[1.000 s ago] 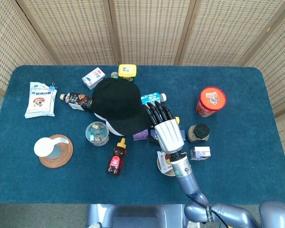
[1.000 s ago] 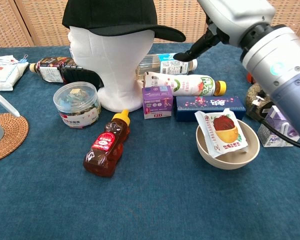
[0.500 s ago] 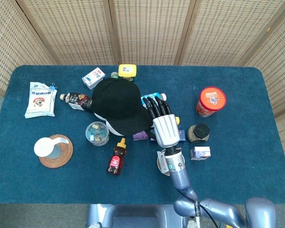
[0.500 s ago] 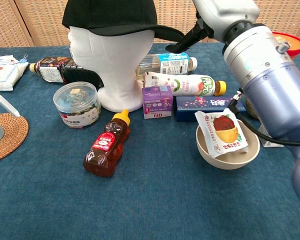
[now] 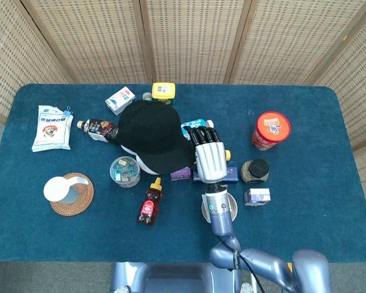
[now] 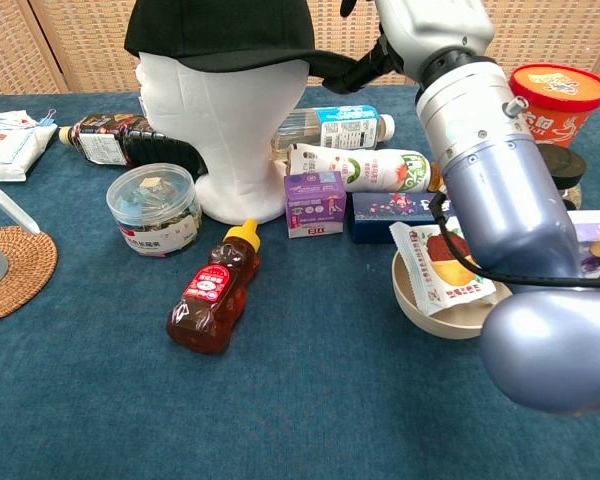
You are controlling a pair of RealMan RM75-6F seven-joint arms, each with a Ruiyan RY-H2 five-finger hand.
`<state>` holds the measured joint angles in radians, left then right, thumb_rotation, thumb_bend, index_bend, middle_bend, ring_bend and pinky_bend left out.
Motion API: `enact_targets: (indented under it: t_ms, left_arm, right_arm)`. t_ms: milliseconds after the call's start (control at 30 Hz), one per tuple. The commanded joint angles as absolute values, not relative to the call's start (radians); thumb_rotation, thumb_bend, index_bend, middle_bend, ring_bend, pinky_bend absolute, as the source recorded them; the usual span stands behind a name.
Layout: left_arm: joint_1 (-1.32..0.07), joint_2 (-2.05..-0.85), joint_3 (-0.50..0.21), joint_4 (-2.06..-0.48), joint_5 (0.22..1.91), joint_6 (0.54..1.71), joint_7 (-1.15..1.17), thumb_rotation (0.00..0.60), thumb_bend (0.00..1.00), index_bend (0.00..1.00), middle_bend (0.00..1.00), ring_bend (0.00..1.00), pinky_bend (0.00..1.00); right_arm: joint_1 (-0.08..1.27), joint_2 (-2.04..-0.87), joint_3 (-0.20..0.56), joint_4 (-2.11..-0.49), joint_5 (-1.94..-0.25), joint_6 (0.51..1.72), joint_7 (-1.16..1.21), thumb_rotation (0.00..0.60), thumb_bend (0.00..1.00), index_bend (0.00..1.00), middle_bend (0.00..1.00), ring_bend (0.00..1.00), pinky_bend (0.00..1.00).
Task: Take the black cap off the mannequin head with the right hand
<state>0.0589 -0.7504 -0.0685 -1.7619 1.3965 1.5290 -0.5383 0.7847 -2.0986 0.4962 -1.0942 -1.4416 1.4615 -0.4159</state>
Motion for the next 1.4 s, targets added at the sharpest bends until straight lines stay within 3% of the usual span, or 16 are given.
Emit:
enact_targets:
  t_ms: [33,167,300,500,900,1200,1400]
  left_arm:
    - [0.058,-0.751,-0.068,-1.763,1.398,1.529,-0.535,0.6,0.2,0.0,0.0,0.0,0.05]
    - [0.059,-0.751,-0.068,-1.763,1.398,1.529,-0.533,0.6,0.2,0.0,0.0,0.0,0.05]
    - [0.059,-0.751,-0.067,-1.762,1.4,1.53,-0.535,0.6,0.2,0.0,0.0,0.0,0.06]
    - [0.059,-0.75,-0.068,-1.761,1.399,1.526,-0.54,0.6,0.2,0.0,0.0,0.0,0.05]
    - [0.058,-0.75,-0.067,-1.765,1.399,1.524,-0.532,0.6,0.2,0.0,0.0,0.0,0.06]
    - [0.056,-0.748,-0.065,-1.765,1.404,1.519,-0.535,0.6,0.2,0.0,0.0,0.0,0.05]
    - [0.061,-0.749,-0.061,-1.766,1.413,1.527,-0.536,0.6,0.2,0.0,0.0,0.0,0.05]
  right_arm:
    - [0.793,-2.104,0.497,-1.082,-1.438,1.468,-0.407,0.6,0.2,0.35,0.49,0.4,0.36]
    - [0.802,-2.102,0.481,-1.066,-1.449,1.478,-0.389,0.6,0.3,0.45,0.58,0.5,0.45]
    - [0.809,-2.103,0.466,-1.05,-1.463,1.491,-0.367,0.6,0.44,0.59,0.7,0.63,0.63]
    - [0.824,-2.104,0.446,-1.011,-1.493,1.517,-0.318,0.6,0.57,0.66,0.76,0.71,0.79]
    - [0.844,-2.034,0.469,-1.063,-1.514,1.554,-0.333,0.6,0.58,0.68,0.78,0.71,0.8]
    - [0.829,-1.803,0.535,-1.095,-1.51,1.543,-0.43,0.6,0.58,0.68,0.78,0.71,0.8]
    - [0.762,-1.663,0.475,-1.1,-1.528,1.532,-0.447,0.6,0.59,0.68,0.78,0.71,0.8]
